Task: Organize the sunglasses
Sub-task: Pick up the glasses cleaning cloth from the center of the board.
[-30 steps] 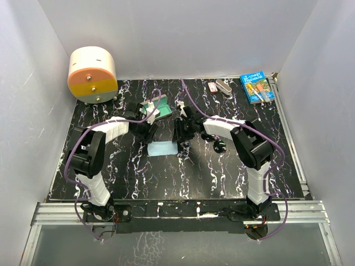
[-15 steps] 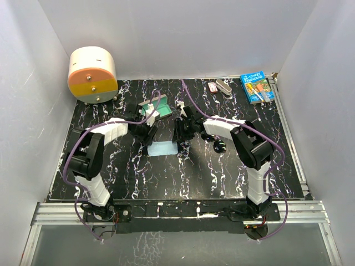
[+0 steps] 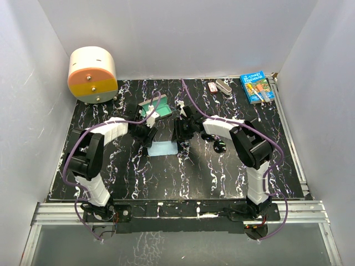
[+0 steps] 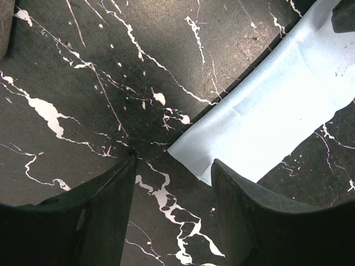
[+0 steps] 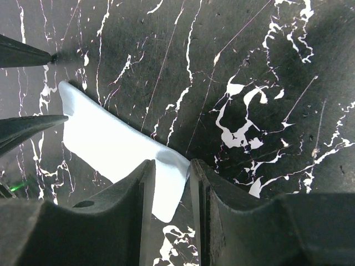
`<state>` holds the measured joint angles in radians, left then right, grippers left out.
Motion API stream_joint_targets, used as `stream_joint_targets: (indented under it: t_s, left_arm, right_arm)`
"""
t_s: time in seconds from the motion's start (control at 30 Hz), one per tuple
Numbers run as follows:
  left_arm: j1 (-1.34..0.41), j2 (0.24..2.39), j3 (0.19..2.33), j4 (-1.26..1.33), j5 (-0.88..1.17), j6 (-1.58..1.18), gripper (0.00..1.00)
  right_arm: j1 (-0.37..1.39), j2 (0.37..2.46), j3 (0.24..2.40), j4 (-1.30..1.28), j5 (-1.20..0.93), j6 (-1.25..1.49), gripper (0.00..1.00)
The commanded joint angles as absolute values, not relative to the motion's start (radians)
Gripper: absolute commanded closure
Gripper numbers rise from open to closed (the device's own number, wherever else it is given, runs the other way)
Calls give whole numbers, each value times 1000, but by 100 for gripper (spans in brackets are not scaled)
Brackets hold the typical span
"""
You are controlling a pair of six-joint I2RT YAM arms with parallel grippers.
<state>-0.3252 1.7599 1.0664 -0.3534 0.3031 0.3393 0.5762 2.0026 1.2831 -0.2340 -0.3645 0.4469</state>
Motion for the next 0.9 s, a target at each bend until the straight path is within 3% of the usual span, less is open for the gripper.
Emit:
stream_joint_targets:
  t_s: [0.0, 0.4, 0.87]
  left_arm:
    - [-343, 1777, 1099, -391, 318, 337, 46]
    - [-367, 1824, 1123, -403, 304, 326, 47]
    - [-370, 1828, 1075, -413, 326, 325, 66]
  right_arm:
    - [584, 2051, 1287, -253, -320, 432, 63]
    - [577, 2048, 1287, -256, -317, 433, 63]
    - [575, 2048, 1287, -256, -328, 434, 64]
